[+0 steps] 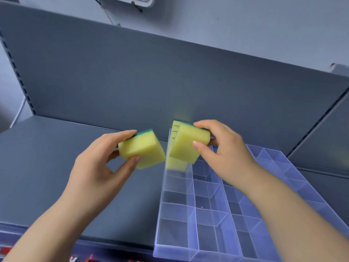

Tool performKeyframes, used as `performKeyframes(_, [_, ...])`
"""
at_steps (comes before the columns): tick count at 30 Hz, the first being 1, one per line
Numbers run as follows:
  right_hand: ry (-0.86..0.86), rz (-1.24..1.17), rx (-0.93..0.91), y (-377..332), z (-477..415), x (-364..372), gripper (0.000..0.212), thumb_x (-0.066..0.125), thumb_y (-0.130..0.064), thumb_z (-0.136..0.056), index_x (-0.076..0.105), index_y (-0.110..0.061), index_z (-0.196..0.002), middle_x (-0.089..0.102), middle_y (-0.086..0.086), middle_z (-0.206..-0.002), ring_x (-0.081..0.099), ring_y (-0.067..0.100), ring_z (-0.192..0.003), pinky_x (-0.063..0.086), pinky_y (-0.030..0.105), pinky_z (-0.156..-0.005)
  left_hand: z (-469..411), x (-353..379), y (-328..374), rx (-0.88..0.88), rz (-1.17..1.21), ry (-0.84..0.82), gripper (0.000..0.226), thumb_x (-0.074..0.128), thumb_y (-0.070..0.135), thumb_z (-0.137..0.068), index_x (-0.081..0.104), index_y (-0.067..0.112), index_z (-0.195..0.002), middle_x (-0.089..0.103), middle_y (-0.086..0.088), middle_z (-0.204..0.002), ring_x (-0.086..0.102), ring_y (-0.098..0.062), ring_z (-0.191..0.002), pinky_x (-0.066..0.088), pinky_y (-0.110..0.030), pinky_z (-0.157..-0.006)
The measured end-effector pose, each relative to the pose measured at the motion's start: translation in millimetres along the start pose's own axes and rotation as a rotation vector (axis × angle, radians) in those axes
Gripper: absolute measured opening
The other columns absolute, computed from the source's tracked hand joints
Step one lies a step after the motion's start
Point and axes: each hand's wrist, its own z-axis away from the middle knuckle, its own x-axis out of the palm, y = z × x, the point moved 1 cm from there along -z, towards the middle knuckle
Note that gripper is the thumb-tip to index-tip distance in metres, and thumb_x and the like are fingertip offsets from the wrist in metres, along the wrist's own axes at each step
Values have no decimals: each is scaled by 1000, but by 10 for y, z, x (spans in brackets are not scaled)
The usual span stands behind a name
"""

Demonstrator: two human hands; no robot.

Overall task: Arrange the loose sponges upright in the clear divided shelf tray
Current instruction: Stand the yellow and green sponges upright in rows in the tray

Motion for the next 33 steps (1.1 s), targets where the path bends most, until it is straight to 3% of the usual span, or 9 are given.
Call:
performKeyframes(4, [-26, -3, 47, 58, -64, 80, 31, 63, -22, -85, 55, -30, -114, 56, -10, -109, 54, 6, -89, 46, 17, -79, -88, -17, -30, 10, 15, -7, 42, 65, 24, -75, 56, 32, -115, 58, 22, -105, 57, 0, -94, 42, -4, -83])
performKeyframes(10, [-76, 40, 82, 119, -89, 235, 34, 62, -22, -86, 53, -28, -118, 51, -11, -111, 55, 18, -93, 47, 34, -87, -125, -63, -81, 10, 25, -11, 43, 65, 27, -75, 56, 35, -116, 57, 25, -106, 58, -1, -95, 42, -4, -83])
performKeyframes(19, [-57, 106, 43, 114, -69, 191, 33, 59, -23, -87, 54, -26, -120, 49, -15, -109, 53, 11, -86, 41, 17, -79, -71, -122, -91, 5, 29, -4, 43, 69, 27, -76, 56, 33, -116, 55, 26, -107, 56, 2, -94, 42, -3, -82])
performKeyframes(24, [-58, 94, 35, 135, -49, 202, 33, 58, -22, -88, 53, -26, -120, 48, -14, -113, 51, 11, -94, 45, 23, -84, -38, -109, -87, 3, 38, 5, 44, 75, 25, -76, 56, 31, -116, 56, 26, -106, 56, 2, -94, 42, -3, -82])
performKeyframes(30, [-75, 105, 7, 130, -94, 238, 33, 58, -21, -88, 54, -24, -120, 48, -12, -112, 56, 17, -89, 47, 31, -86, -13, -94, -71, -2, 60, 21, 44, 75, 26, -76, 56, 31, -116, 56, 26, -107, 56, 1, -94, 42, -4, -82])
performKeyframes(33, [-55, 134, 16, 182, -113, 232, 33, 57, -20, -88, 54, -22, -121, 50, -9, -114, 56, 17, -85, 45, 28, -85, -6, -90, -64, -7, 59, 25, 44, 72, 27, -75, 56, 32, -116, 56, 28, -107, 56, 3, -95, 41, -2, -81])
